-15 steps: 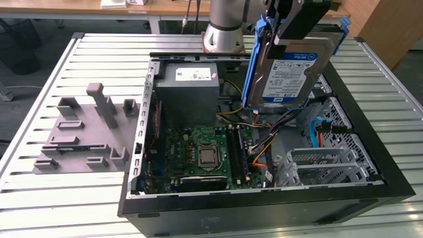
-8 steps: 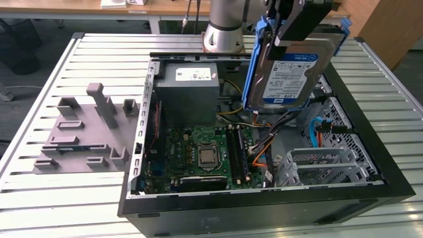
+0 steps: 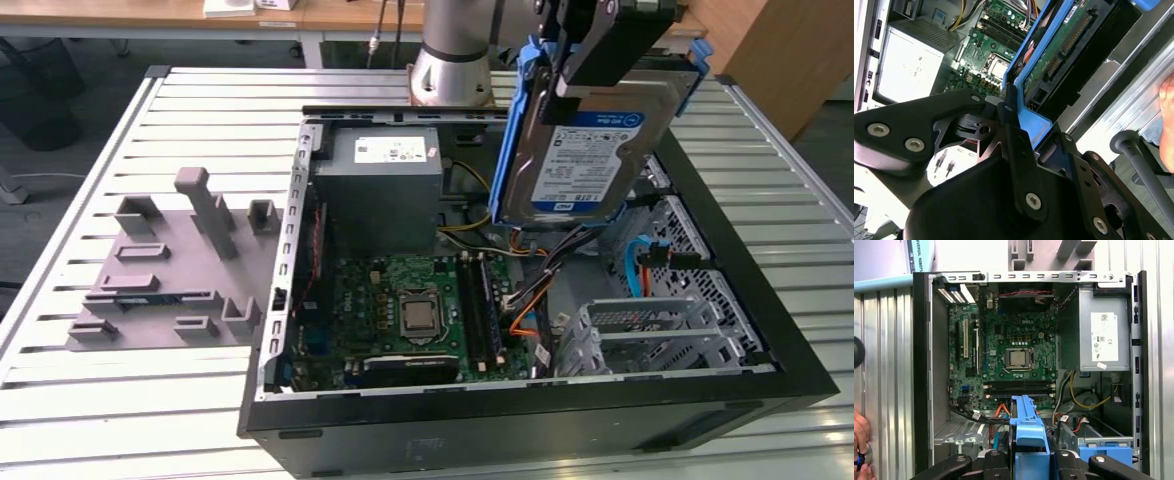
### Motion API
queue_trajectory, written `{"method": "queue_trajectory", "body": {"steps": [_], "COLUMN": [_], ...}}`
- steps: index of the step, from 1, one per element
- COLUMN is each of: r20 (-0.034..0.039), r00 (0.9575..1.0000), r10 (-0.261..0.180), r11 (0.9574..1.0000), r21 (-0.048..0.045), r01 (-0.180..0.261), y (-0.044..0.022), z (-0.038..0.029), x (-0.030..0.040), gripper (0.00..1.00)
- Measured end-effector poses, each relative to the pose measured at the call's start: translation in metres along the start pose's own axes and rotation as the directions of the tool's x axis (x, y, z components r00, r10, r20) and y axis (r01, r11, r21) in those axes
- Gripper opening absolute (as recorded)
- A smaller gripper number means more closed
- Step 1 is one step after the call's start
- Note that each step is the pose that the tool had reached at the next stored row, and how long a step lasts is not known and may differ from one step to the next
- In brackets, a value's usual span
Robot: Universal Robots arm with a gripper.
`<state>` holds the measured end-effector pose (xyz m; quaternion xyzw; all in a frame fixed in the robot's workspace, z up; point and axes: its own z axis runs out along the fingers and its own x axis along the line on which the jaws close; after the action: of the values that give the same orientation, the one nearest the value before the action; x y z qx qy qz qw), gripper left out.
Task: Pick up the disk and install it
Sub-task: 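Insert the disk into the insertion slot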
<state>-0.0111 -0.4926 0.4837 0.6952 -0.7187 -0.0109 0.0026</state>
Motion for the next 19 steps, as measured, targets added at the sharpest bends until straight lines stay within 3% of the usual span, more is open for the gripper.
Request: {"method": "queue_trajectory", "body": {"steps": [8, 19], "r20": [-0.0001, -0.0001], "r00": [1.0000, 1.0000], "r10": [0.000, 0.000], "r11": [1.0000, 1.0000], "r21": [0.0000, 0.0000], "r01": [0.000, 0.000], "y": [0.0000, -0.0002], "z": [-0.0001, -0.0001], "x": [0.0005, 0.0073], "gripper": [0.36, 0.36]}}
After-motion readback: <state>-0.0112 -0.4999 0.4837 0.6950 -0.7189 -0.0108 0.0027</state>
